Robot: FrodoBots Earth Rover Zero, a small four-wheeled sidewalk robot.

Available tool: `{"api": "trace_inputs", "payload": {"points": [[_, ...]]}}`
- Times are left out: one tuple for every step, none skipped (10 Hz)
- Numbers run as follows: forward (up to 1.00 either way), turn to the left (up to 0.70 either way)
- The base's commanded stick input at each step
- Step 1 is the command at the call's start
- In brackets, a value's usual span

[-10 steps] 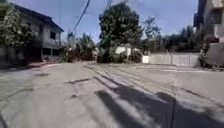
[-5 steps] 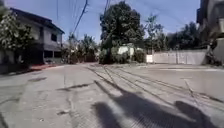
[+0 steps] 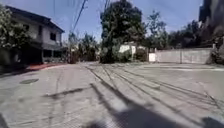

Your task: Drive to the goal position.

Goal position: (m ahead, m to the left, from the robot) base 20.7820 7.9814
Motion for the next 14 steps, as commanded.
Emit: {"api": "trace_inputs", "payload": {"points": [[1.00, 0.00], [1.00, 0.00], [1.00, 0.00], [1.00, 0.00], [1.00, 0.00], [1.00, 0.00], [1.00, 0.00], [1.00, 0.00], [1.00, 0.00], [1.00, 0.00], [1.00, 0.00], [1.00, 0.00], [1.00, 0.00], [1.00, 0.00]]}}
